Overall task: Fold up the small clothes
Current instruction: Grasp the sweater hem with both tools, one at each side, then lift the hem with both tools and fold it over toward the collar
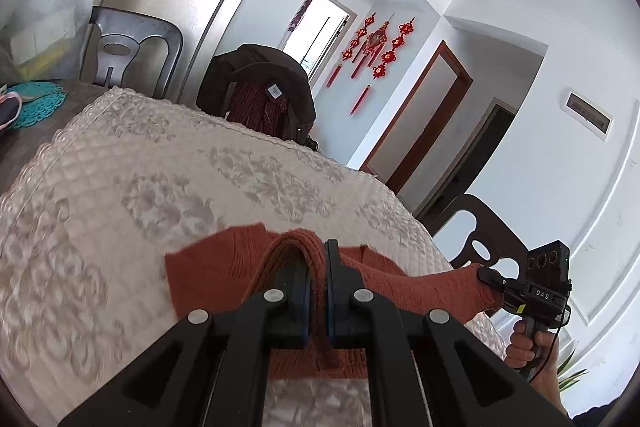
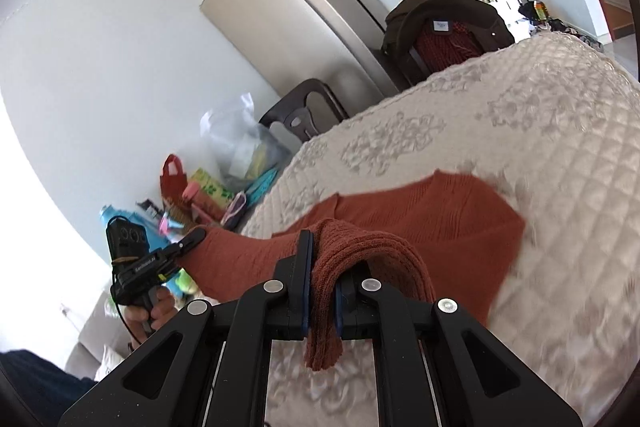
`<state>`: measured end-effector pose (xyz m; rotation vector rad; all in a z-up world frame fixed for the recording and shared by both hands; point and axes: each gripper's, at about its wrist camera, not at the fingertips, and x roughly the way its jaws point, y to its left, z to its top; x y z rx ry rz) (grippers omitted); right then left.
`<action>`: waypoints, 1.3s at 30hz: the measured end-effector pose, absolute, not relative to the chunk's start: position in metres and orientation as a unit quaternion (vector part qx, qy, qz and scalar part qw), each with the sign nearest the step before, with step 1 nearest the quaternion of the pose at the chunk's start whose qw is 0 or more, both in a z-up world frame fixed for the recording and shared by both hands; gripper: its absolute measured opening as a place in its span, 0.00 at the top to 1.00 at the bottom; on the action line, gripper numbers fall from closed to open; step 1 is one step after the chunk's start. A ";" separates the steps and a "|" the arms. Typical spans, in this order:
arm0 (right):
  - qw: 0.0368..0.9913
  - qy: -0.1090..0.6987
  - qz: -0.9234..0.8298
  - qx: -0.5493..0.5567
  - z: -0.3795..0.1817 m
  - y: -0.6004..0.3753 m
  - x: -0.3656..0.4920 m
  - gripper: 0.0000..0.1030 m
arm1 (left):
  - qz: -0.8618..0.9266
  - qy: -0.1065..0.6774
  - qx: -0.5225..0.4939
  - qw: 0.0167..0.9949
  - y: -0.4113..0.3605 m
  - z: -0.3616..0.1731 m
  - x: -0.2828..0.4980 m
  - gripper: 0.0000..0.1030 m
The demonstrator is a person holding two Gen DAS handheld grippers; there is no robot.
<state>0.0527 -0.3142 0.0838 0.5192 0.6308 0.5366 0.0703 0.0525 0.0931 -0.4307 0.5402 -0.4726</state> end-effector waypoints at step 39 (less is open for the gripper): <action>0.836 0.357 0.167 0.382 0.014 -0.359 0.139 0.67 | -0.160 0.361 -0.266 0.879 0.068 0.028 0.136 0.64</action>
